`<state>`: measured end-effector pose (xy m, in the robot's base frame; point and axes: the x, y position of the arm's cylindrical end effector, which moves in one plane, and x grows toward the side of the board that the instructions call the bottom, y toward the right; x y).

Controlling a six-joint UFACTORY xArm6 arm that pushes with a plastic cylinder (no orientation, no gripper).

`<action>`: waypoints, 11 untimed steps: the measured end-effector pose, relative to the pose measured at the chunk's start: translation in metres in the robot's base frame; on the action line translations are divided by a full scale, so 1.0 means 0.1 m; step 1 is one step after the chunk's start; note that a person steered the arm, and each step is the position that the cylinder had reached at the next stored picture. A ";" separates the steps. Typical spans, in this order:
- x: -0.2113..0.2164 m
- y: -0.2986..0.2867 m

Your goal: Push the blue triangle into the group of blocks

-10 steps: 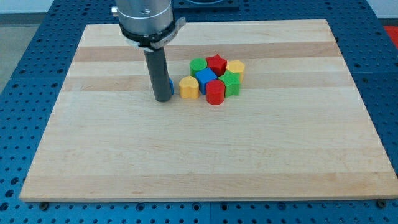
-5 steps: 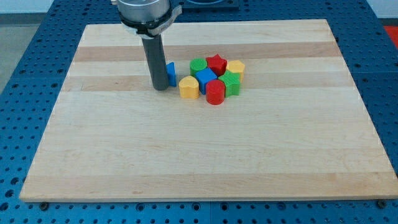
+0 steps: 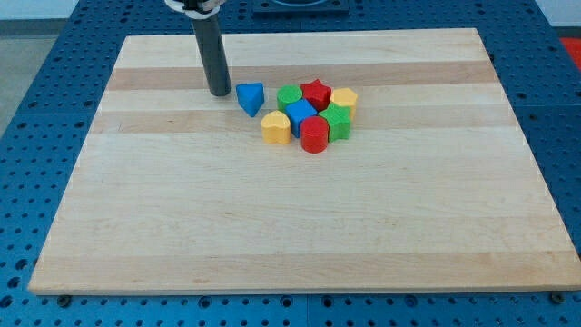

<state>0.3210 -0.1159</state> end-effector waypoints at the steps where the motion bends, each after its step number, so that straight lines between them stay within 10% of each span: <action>1: -0.12 0.08; 11: 0.26 0.17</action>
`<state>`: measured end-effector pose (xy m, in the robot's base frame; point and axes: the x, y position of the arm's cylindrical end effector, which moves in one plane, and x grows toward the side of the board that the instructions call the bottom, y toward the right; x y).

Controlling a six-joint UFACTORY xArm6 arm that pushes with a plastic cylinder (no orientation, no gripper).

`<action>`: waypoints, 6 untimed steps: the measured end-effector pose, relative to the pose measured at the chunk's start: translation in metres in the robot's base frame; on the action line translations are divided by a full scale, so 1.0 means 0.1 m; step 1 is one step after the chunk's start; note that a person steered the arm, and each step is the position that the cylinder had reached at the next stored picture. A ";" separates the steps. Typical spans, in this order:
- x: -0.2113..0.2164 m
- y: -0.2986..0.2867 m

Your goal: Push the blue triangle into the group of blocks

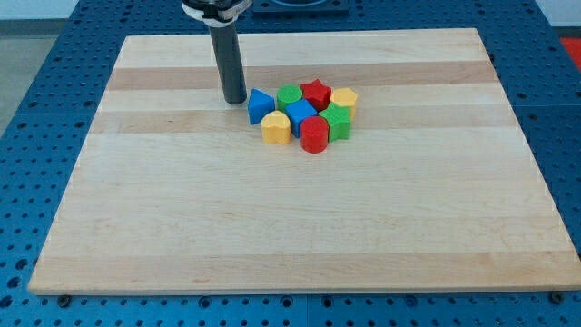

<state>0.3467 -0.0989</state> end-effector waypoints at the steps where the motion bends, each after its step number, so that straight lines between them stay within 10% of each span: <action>1: 0.16 0.07; 6: 0.20 0.31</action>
